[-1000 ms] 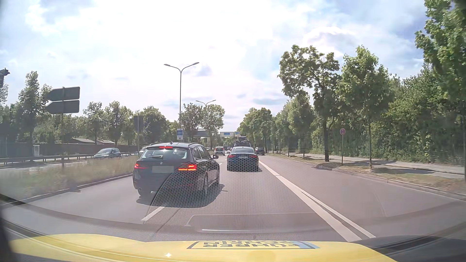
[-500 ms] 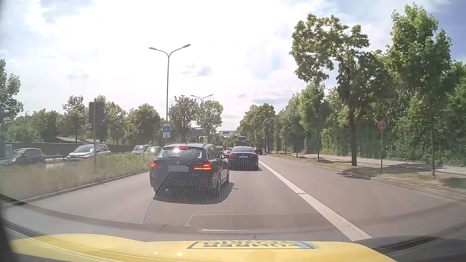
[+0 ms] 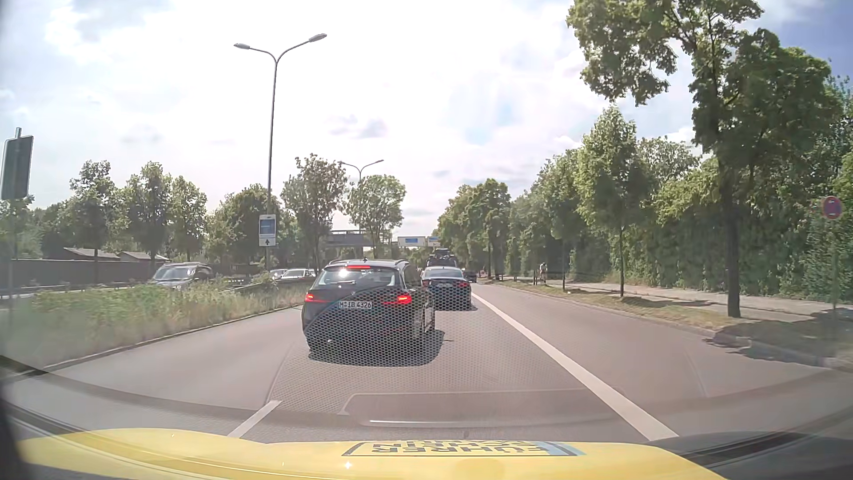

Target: Follow the waypoints while adhering to traffic rules and regulations

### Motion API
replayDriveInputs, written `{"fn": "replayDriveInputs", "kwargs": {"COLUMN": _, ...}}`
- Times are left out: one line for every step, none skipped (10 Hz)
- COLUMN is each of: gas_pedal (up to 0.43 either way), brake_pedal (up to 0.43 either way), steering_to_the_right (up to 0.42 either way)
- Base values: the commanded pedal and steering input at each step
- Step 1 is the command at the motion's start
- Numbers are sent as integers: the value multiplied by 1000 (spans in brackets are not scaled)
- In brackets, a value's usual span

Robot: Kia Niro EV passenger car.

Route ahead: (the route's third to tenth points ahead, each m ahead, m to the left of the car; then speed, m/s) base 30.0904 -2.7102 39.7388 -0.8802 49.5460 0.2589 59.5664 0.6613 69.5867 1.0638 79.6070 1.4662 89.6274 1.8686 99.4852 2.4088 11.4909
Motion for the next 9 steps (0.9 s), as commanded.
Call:
{"fn": "replayDriveInputs", "kwargs": {"gas_pedal": 0, "brake_pedal": 0, "steering_to_the_right": 0}}
{"fn": "replayDriveInputs", "kwargs": {"gas_pedal": 0, "brake_pedal": 0, "steering_to_the_right": 0}}
{"fn": "replayDriveInputs", "kwargs": {"gas_pedal": 0, "brake_pedal": 0, "steering_to_the_right": 0}}
{"fn": "replayDriveInputs", "kwargs": {"gas_pedal": 0, "brake_pedal": 0, "steering_to_the_right": 0}}
{"fn": "replayDriveInputs", "kwargs": {"gas_pedal": 0, "brake_pedal": 0, "steering_to_the_right": 0}}
{"fn": "replayDriveInputs", "kwargs": {"gas_pedal": 0, "brake_pedal": 0, "steering_to_the_right": 0}}
{"fn": "replayDriveInputs", "kwargs": {"gas_pedal": 0, "brake_pedal": 0, "steering_to_the_right": 0}}
{"fn": "replayDriveInputs", "kwargs": {"gas_pedal": 0, "brake_pedal": 0, "steering_to_the_right": 0}}
{"fn": "replayDriveInputs", "kwargs": {"gas_pedal": 0, "brake_pedal": 0, "steering_to_the_right": 0}}
